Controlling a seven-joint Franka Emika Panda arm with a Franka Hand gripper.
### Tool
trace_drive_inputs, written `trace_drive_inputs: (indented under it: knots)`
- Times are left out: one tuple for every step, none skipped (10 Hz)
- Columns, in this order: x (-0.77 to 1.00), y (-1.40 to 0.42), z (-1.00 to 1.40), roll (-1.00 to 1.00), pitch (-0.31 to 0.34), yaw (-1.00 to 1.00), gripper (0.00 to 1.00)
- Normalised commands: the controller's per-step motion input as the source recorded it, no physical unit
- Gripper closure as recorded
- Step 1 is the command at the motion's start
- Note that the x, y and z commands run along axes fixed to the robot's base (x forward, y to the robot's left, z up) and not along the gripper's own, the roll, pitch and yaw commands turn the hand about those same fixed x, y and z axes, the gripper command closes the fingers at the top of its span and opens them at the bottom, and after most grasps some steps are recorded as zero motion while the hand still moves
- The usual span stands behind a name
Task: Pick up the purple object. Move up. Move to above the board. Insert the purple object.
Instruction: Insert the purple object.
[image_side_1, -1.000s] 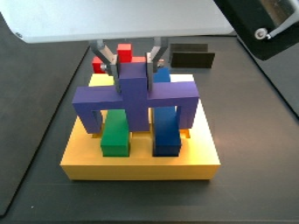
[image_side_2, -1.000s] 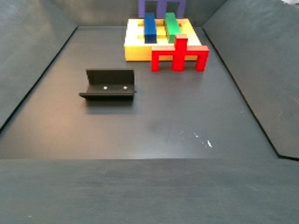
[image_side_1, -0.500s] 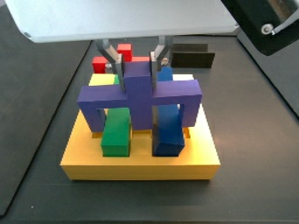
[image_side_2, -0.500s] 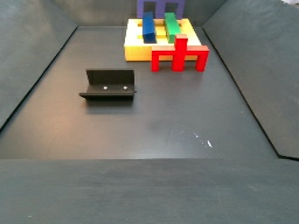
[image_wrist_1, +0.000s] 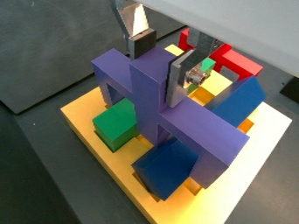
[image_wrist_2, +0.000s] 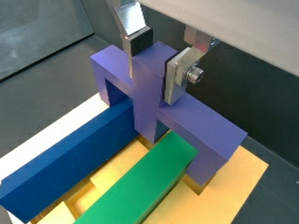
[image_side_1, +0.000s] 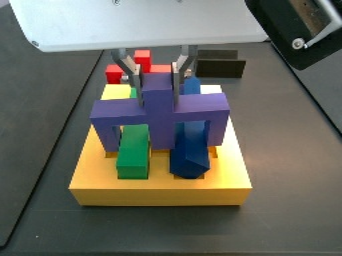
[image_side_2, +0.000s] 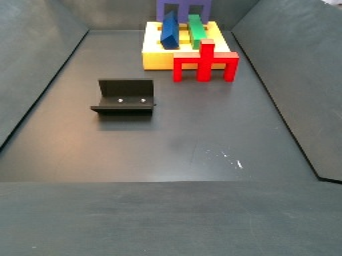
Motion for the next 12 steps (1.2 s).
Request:
trace_drive_inputs:
  knots:
    - [0.0,-0.11,0.14,0.01,0.01,0.0,1.0]
    - [0.0,-0.07,0.26,0.0,0.0,0.0,1.0]
    - [0.0,-0.07,0.13,0.0,0.0,0.0,1.0]
    - [0.0,-0.03,0.12,0.0,0.0,0.0,1.0]
    - [0.0,-0.03,0.05,0.0,0.0,0.0,1.0]
    - [0.05,-0.02,0.0,0.0,0.0,0.01,1.0]
    - [0.05,0.0,0.0,0.0,0.0,0.0,1.0]
    - [0.11,0.0,0.0,0.0,0.006,0.0,1.0]
    - [0.05,0.0,0.2,0.0,0.049,0.0,1.0]
    - [0.01,0.0,0.27,0.09,0.069,0.0,1.0]
    - [0.07,-0.07,0.32,0.1,0.083,0.0,1.0]
    - [0.12,-0.08,0.24,0.07,0.077,0.0,1.0]
